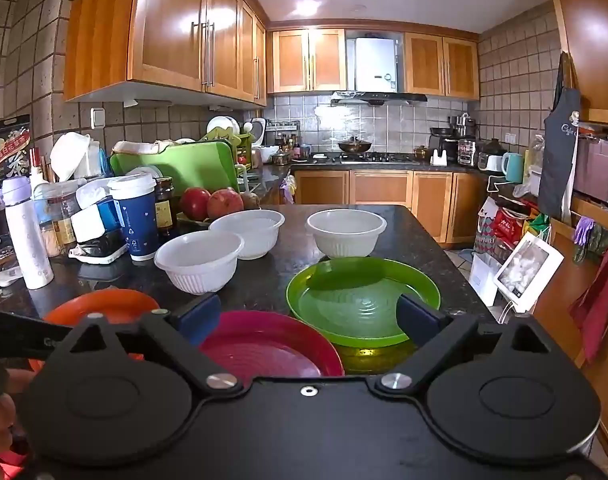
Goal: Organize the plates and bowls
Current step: 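Move the left gripper toward the rim of the magenta plate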
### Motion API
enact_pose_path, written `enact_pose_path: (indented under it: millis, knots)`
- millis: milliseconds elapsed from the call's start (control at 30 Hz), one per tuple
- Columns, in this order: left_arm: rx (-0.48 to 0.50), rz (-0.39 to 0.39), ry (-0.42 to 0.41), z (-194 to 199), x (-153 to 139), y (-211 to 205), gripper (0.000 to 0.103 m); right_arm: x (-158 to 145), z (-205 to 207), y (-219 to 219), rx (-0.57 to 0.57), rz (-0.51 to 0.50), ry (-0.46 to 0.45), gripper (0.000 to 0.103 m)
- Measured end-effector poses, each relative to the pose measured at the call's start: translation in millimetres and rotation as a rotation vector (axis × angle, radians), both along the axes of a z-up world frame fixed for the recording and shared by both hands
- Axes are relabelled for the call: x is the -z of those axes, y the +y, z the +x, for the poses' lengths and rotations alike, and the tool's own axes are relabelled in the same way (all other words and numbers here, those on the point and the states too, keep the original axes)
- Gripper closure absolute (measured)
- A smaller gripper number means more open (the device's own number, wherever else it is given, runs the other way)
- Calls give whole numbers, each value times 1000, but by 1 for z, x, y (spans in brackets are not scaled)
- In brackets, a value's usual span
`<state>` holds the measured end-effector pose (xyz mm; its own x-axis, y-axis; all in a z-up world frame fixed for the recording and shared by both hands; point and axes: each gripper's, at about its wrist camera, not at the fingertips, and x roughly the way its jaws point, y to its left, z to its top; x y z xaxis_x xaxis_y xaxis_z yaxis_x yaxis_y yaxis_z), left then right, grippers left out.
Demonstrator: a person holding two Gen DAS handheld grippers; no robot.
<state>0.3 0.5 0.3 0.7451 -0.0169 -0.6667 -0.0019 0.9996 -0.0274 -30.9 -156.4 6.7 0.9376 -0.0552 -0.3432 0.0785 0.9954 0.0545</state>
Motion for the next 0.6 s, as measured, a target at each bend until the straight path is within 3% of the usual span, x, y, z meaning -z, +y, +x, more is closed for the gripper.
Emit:
enact_pose_path:
  millis: [300,600]
  knots:
    - [26,39,-37,-7,7,-6,8,2,4,-1,4,-9,2,4]
    - [10,35,-12,2,14,-7,14,6,16,4,1,-45,4,7]
